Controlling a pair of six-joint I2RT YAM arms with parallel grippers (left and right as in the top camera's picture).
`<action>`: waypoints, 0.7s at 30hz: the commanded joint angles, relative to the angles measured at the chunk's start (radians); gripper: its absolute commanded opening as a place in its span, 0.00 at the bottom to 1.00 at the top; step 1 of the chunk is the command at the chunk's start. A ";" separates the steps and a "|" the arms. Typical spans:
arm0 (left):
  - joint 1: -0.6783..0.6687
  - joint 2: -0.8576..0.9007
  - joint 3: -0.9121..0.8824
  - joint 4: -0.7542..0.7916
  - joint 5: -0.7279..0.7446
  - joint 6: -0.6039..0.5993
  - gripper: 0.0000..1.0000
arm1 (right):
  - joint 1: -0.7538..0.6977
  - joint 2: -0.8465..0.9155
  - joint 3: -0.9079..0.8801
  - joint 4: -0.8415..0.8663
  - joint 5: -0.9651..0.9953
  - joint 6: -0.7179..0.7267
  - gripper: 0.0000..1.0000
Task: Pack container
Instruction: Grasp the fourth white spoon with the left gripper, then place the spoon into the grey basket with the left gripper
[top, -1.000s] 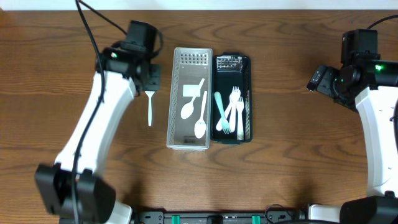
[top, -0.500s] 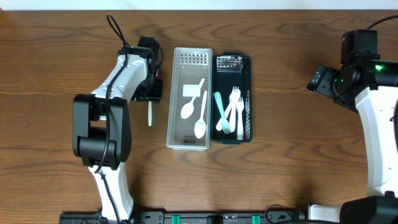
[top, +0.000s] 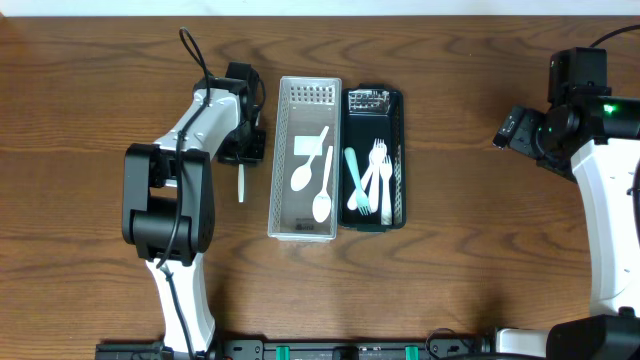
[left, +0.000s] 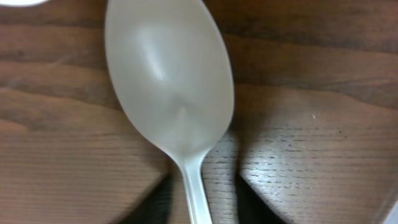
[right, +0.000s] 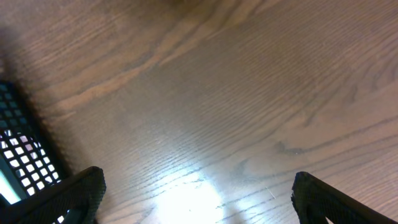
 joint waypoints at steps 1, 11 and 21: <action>0.009 0.037 0.000 -0.011 -0.005 0.013 0.08 | -0.011 0.005 -0.004 -0.008 0.005 -0.015 0.99; 0.029 -0.157 0.080 -0.171 -0.006 0.013 0.06 | -0.011 0.005 -0.004 -0.019 0.004 -0.014 0.99; -0.145 -0.451 0.087 -0.216 0.152 -0.037 0.06 | -0.011 0.005 -0.004 -0.017 0.004 -0.014 0.99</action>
